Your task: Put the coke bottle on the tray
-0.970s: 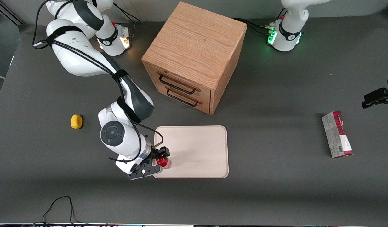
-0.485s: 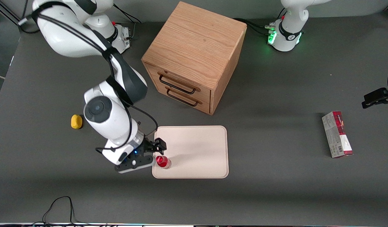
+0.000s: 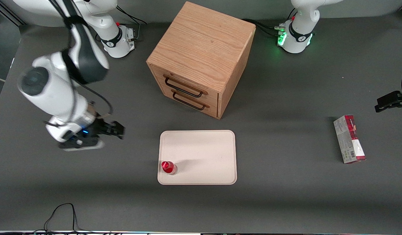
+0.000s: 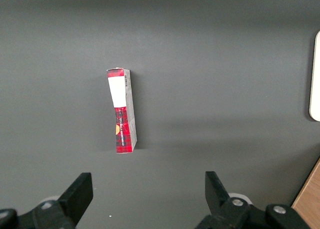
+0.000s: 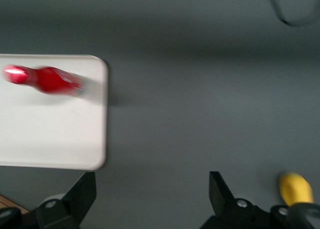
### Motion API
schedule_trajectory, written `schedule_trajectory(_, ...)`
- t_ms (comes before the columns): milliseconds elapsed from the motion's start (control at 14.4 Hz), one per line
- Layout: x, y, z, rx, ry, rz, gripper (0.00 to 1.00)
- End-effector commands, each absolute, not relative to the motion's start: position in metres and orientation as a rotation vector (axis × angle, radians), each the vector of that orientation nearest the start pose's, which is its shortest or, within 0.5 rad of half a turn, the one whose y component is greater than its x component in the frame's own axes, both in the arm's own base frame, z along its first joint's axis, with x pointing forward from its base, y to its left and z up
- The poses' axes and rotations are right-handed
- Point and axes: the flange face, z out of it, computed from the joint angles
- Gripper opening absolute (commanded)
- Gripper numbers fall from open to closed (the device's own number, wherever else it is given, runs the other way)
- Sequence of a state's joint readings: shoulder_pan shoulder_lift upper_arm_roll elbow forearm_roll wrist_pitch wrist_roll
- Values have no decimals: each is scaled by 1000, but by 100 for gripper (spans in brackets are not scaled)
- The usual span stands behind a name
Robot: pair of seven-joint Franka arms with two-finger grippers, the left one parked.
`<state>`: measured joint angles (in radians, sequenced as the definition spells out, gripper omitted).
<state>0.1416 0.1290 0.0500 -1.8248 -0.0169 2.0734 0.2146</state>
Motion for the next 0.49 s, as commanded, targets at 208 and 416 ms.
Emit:
schedule_trajectory(208, 498, 47, 514, -3111, -25, -130, 100)
schedule_trajectory(416, 490, 37, 557, -3170, -42, -79, 100)
